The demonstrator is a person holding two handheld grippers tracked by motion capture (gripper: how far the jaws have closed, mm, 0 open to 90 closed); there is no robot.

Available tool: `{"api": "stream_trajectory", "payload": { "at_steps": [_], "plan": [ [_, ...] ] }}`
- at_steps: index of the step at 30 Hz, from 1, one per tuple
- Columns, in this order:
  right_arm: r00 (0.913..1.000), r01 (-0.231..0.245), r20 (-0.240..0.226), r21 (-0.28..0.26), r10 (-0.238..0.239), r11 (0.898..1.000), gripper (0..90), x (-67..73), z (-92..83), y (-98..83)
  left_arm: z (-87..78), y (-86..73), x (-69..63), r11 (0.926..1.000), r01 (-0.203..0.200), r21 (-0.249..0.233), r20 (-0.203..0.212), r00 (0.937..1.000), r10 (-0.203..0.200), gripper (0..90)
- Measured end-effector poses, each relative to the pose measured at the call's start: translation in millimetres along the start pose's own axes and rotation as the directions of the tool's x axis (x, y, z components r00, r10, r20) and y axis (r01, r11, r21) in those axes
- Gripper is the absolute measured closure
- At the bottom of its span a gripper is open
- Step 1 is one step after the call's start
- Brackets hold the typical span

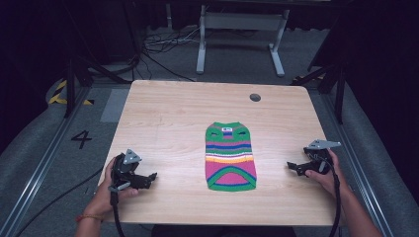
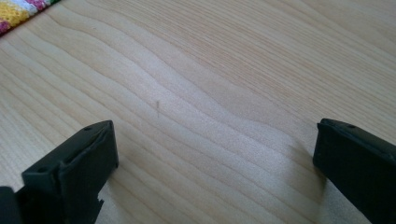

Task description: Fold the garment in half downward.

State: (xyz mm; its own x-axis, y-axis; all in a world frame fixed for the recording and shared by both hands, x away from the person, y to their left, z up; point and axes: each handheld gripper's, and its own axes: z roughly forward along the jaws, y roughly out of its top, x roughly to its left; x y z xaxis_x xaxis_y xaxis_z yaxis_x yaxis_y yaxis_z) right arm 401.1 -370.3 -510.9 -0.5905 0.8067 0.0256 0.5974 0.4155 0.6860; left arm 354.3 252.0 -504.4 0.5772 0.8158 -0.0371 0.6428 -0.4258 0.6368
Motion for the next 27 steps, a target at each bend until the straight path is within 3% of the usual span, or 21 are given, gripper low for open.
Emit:
{"api": "stream_trajectory", "payload": {
  "at_steps": [18, 23, 27],
  "plan": [
    [1.0, -0.004, 0.005, 0.001, 0.004, 1.0, 0.0, 0.3, -2.5, -2.2, -0.4, -0.1, 0.0, 1.0, 0.0, -0.001, -0.004, 1.0, 0.0, 0.5],
    [0.9999, -0.005, 0.01, 0.017, 0.005, 1.0, 0.0, 0.4, -2.5, -0.3, -0.8, 1.0, 3.7, 0.9999, -0.012, 0.002, 0.011, 0.9999, 0.012, 1.8],
    [0.9994, -0.025, 0.027, 0.05, 0.023, 0.998, 0.5, 2.7, -1.6, 4.3, 0.2, 4.0, 6.8, 0.9999, -0.01, -0.012, 0.017, 0.9998, 0.01, 10.9]
  ]
}}
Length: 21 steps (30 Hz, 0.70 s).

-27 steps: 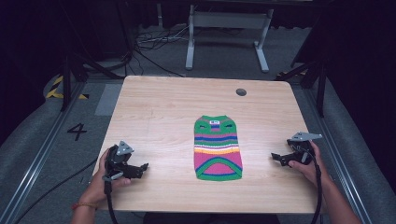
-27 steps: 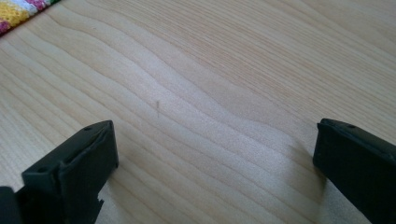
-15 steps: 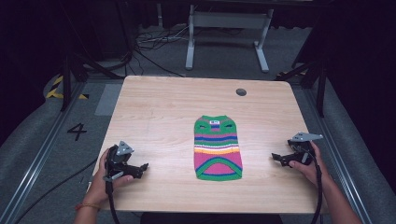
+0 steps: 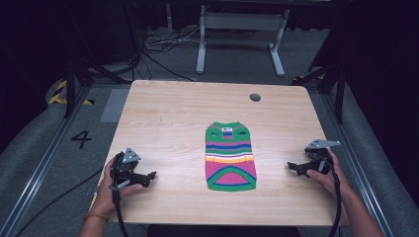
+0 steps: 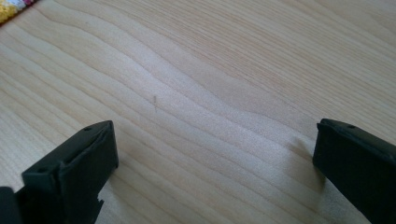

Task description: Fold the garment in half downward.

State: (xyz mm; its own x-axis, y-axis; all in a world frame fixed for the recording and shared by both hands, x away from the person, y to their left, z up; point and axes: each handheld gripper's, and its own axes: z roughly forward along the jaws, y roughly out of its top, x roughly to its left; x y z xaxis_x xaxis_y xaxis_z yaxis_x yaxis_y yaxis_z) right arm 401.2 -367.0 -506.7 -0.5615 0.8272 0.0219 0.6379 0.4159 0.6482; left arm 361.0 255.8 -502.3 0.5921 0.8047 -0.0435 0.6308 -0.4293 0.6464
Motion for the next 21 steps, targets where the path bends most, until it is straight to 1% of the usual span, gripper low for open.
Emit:
{"api": "stream_trajectory", "payload": {
  "at_steps": [1, 2, 3, 4, 5, 6, 7, 8, 9, 10, 11, 12, 13, 14, 15, 16, 19, 20, 21],
  "plan": [
    [1.0, 0.002, -0.003, 0.0, -0.002, 1.0, 2.2, 0.1, 0.0, 0.4, 0.4, 1.9, 1.2, 0.9999, -0.013, -0.001, 0.003, 0.9999, 0.013, 10.9],
    [0.9999, 0.009, -0.015, -0.008, -0.009, 1.0, 7.7, -0.1, -0.6, 0.9, 1.0, 3.0, 0.6, 1.0, -0.004, -0.006, 0.009, 1.0, 0.004, 14.3],
    [0.9999, 0.008, -0.014, -0.023, -0.008, 1.0, 17.6, -0.4, -1.7, 1.4, 1.4, 5.1, 0.9, 0.9999, -0.012, 0.006, 0.008, 0.9999, 0.012, 16.5],
    [0.9999, 0.004, -0.012, -0.036, -0.004, 0.999, 24.3, -0.5, -2.8, 2.7, 2.3, 7.4, 0.5, 0.9998, -0.013, 0.016, 0.009, 0.9999, 0.012, 15.8],
    [0.9998, 0.019, -0.007, -0.049, -0.019, 0.999, 16.6, 1.6, -4.3, 5.6, 2.7, 11.6, -0.1, 0.9994, -0.03, 0.018, 0.015, 0.9994, 0.03, 18.3],
    [0.9998, 0.019, -0.007, -0.049, -0.019, 0.999, 16.6, 1.6, -4.3, 5.6, 2.7, 11.6, -0.1, 0.9994, -0.03, 0.018, 0.015, 0.9994, 0.03, 21.9],
    [0.9996, 0.026, -0.002, -0.053, -0.026, 0.998, 17.1, 2.9, -4.8, 7.8, 1.7, 14.7, -0.3, 0.999, -0.039, 0.021, 0.026, 0.9989, 0.038, 21.9],
    [0.9995, 0.029, -0.007, -0.06, -0.03, 0.998, 21.4, 3.7, -6.3, 11.1, 1.3, 17.6, 0.1, 0.9989, -0.041, 0.022, 0.033, 0.9986, 0.04, 23.2],
    [0.9994, 0.03, -0.018, -0.074, -0.031, 0.997, 22.5, 4.2, -7.5, 13.7, 1.4, 21.1, 0.4, 0.9988, -0.045, 0.018, 0.027, 0.9986, 0.045, 22.5],
    [0.9989, 0.038, -0.023, -0.078, -0.04, 0.996, 22.4, 4.3, -8.4, 16.2, 1.2, 24.1, 0.7, 0.9991, -0.039, 0.017, 0.035, 0.9987, 0.038, 22.5],
    [0.9987, 0.042, -0.026, -0.076, -0.044, 0.996, 23.0, 4.4, -8.7, 18.1, 0.7, 29.2, 1.3, 0.9992, -0.041, 0.0, 0.036, 0.9985, 0.041, 22.7],
    [0.998, 0.053, -0.031, -0.072, -0.055, 0.996, 24.2, 4.0, -8.9, 21.6, 0.2, 33.4, 1.6, 0.9991, -0.041, -0.015, 0.052, 0.9978, 0.041, 23.5],
    [0.9974, 0.064, -0.027, -0.067, -0.066, 0.996, 25.6, 3.3, -9.0, 25.1, -0.1, 37.4, 1.7, 0.999, -0.036, -0.028, 0.073, 0.9966, 0.038, 25.9],
    [0.9969, 0.068, -0.037, -0.065, -0.07, 0.996, 26.4, 1.9, -8.6, 29.0, 0.0, 41.1, 1.5, 0.9981, -0.043, -0.044, 0.085, 0.9953, 0.047, 28.0],
    [0.996, 0.07, -0.051, -0.07, -0.074, 0.995, 27.5, 0.4, -7.7, 33.0, 0.2, 43.7, 1.1, 0.9978, -0.046, -0.048, 0.095, 0.9942, 0.05, 29.0],
    [0.9958, 0.073, -0.049, -0.071, -0.077, 0.995, 28.2, -0.3, -7.2, 35.9, 1.8, 47.8, 0.5, 0.9975, -0.046, -0.053, 0.106, 0.993, 0.052, 29.6],
    [0.9959, 0.076, -0.042, -0.079, -0.08, 0.994, 29.5, -3.5, -3.3, 49.0, 7.0, 57.6, 0.2, 0.9967, -0.061, -0.054, 0.119, 0.9906, 0.067, 31.6],
    [0.996, 0.073, -0.046, -0.081, -0.077, 0.994, 29.6, -4.3, -2.2, 53.1, 9.0, 61.0, -0.5, 0.9966, -0.064, -0.052, 0.115, 0.9909, 0.07, 32.0],
    [0.9958, 0.075, -0.047, -0.082, -0.079, 0.994, 29.9, -4.4, -1.3, 57.2, 11.1, 65.0, 0.3, 0.9957, -0.079, -0.05, 0.113, 0.9901, 0.084, 32.1]
  ]
}}
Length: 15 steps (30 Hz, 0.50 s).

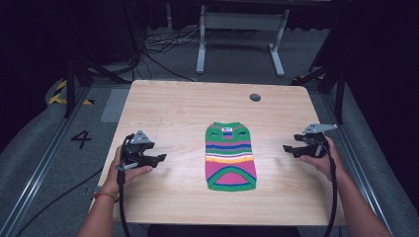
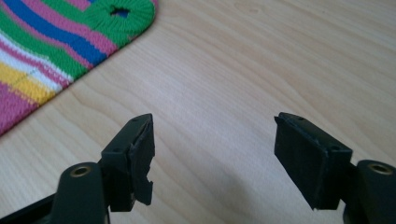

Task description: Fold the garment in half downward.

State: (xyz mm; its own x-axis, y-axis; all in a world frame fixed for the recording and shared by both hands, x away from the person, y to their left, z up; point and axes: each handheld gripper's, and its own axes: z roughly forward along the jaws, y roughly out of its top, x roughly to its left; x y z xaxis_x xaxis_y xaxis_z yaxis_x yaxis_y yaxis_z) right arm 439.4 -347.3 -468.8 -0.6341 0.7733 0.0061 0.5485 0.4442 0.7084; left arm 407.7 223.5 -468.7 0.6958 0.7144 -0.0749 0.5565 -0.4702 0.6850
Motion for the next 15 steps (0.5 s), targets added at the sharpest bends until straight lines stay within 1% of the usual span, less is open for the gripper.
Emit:
{"api": "stream_trajectory", "payload": {
  "at_steps": [1, 2, 3, 4, 5, 6, 7, 8, 9, 10, 11, 12, 13, 14, 15],
  "plan": [
    [0.9999, 0.016, 0.005, -0.012, -0.016, 1.0, 31.1, 0.0, 0.8, 3.5, 2.4, 3.5, 0.8, 1.0, 0.005, -0.004, 0.006, 1.0, -0.005, 32.2],
    [0.9999, 0.014, -0.004, -0.016, -0.014, 1.0, 31.3, -0.3, 2.3, 7.0, 4.7, 7.3, 2.6, 1.0, 0.006, -0.004, 0.013, 0.9999, -0.006, 32.5],
    [0.9999, 0.009, -0.012, -0.018, -0.009, 1.0, 31.4, -0.8, 4.0, 10.3, 9.0, 13.3, 4.6, 1.0, 0.003, -0.005, 0.007, 1.0, -0.003, 32.4],
    [0.9999, 0.004, -0.009, -0.025, -0.005, 1.0, 32.1, -1.3, 6.8, 14.9, 11.4, 17.9, 6.8, 0.9999, -0.009, 0.008, 0.003, 1.0, 0.009, 31.7],
    [0.9999, 0.007, -0.008, -0.027, -0.007, 1.0, 32.6, -1.1, 8.8, 17.9, 14.1, 21.9, 7.7, 1.0, -0.004, 0.007, 0.003, 1.0, 0.004, 31.5],
    [0.9998, 0.002, -0.019, -0.029, -0.003, 1.0, 33.5, -1.3, 10.8, 21.2, 16.8, 26.2, 8.9, 0.9999, -0.008, 0.01, 0.006, 0.9999, 0.008, 31.5],
    [0.9998, 0.002, -0.019, -0.029, -0.003, 1.0, 33.5, -1.3, 10.8, 21.2, 16.8, 26.2, 8.9, 0.9999, -0.008, 0.01, 0.006, 0.9999, 0.008, 31.6],
    [0.9997, 0.004, -0.026, -0.032, -0.005, 0.999, 37.6, -0.6, 15.4, 28.7, 21.7, 35.8, 11.3, 0.9996, -0.023, 0.017, -0.002, 0.9997, 0.023, 31.6],
    [0.9993, 0.001, -0.038, -0.038, -0.002, 0.999, 40.1, -0.8, 17.6, 31.8, 21.7, 35.8, 11.3, 0.9996, -0.023, 0.017, -0.002, 0.9997, 0.023, 31.8],
    [0.999, -0.005, -0.044, -0.042, 0.003, 0.999, 41.7, -0.7, 19.8, 34.9, 26.6, 43.4, 13.8, 0.9997, -0.02, 0.014, 0.0, 0.9998, 0.02, 32.1],
    [0.9992, 0.004, -0.041, -0.046, -0.006, 0.999, 43.4, -0.3, 22.3, 37.8, 29.0, 47.1, 15.2, 0.9996, -0.024, 0.012, 0.002, 0.9997, 0.024, 32.4],
    [0.9991, 0.009, -0.042, -0.043, -0.011, 0.999, 44.5, 0.1, 25.1, 40.9, 32.2, 49.8, 15.9, 0.9997, -0.023, -0.001, -0.005, 0.9997, 0.023, 33.7],
    [0.9991, 0.009, -0.042, -0.043, -0.011, 0.999, 44.5, 0.1, 25.1, 40.9, 32.2, 49.8, 15.9, 0.9997, -0.023, -0.001, -0.005, 0.9997, 0.023, 34.5],
    [0.9988, 0.007, -0.048, -0.043, -0.009, 0.999, 45.5, 0.3, 28.1, 44.0, 37.0, 55.0, 17.8, 0.9999, -0.015, 0.006, -0.001, 0.9999, 0.015, 34.5],
    [0.9983, 0.006, -0.058, -0.045, -0.009, 0.999, 46.2, 1.3, 32.7, 48.7, 40.0, 57.9, 18.5, 1.0, -0.009, -0.005, 0.0, 1.0, 0.009, 34.4]
  ]
}}
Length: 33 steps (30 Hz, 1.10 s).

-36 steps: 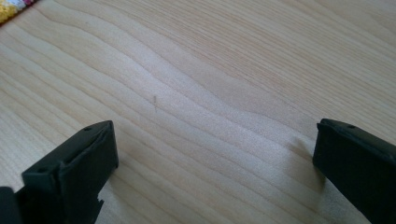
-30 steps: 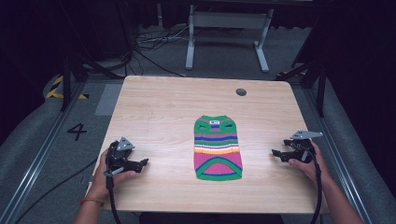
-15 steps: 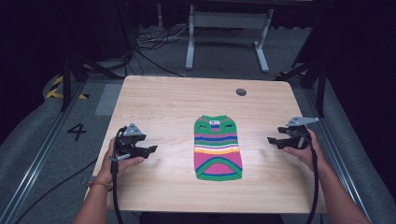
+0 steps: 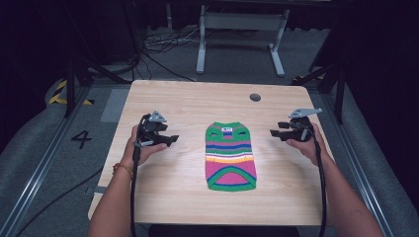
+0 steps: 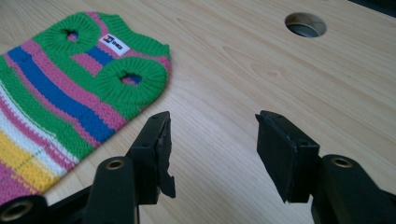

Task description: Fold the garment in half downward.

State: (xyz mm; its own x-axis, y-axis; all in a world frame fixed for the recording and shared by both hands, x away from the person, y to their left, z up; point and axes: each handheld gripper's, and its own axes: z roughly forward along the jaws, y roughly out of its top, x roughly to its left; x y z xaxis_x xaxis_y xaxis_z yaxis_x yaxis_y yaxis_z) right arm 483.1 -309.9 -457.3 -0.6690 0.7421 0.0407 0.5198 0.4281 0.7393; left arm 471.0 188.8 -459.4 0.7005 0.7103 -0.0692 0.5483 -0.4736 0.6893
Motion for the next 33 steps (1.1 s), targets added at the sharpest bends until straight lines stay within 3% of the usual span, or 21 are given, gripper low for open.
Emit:
{"api": "stream_trajectory", "payload": {
  "at_steps": [3, 7, 13, 24, 26, 29, 33],
  "plan": [
    [0.9998, 0.011, -0.015, -0.002, -0.011, 1.0, 48.9, 2.5, 9.4, 8.9, 7.1, 7.9, 0.3, 0.9987, 0.037, -0.033, 0.019, 0.9991, -0.037, 35.7],
    [0.9988, 0.035, -0.034, 0.003, -0.035, 0.999, 49.7, 9.6, 24.3, 21.2, 23.8, 22.7, -5.3, 0.9988, 0.02, -0.044, 0.037, 0.9992, -0.019, 36.0],
    [0.996, 0.075, -0.05, 0.037, -0.073, 0.996, 50.5, 23.1, 48.0, 35.5, 48.4, 34.0, -10.2, 0.9991, 0.035, -0.022, 0.068, 0.9971, -0.033, 36.7],
    [0.9976, 0.042, -0.057, 0.045, -0.039, 0.998, 51.2, 28.8, 80.5, 48.5, 95.5, 58.9, -26.3, 0.9993, 0.035, -0.011, 0.093, 0.9951, -0.033, 37.2],
    [0.998, 0.04, -0.052, 0.06, -0.036, 0.997, 52.8, 29.4, 87.0, 48.6, 103.4, 61.8, -30.6, 0.9998, 0.018, 0.004, 0.097, 0.9951, -0.018, 37.2],
    [0.998, 0.025, -0.06, 0.062, -0.021, 0.998, 53.5, 30.6, 95.6, 47.9, 110.6, 65.5, -36.2, 0.9991, 0.03, -0.03, 0.112, 0.9934, -0.026, 38.6],
    [0.998, 0.021, -0.061, 0.082, -0.016, 0.996, 53.5, 31.7, 105.5, 47.1, 120.2, 72.7, -43.2, 0.9994, 0.03, -0.015, 0.08, 0.9964, -0.029, 39.7]
  ]
}}
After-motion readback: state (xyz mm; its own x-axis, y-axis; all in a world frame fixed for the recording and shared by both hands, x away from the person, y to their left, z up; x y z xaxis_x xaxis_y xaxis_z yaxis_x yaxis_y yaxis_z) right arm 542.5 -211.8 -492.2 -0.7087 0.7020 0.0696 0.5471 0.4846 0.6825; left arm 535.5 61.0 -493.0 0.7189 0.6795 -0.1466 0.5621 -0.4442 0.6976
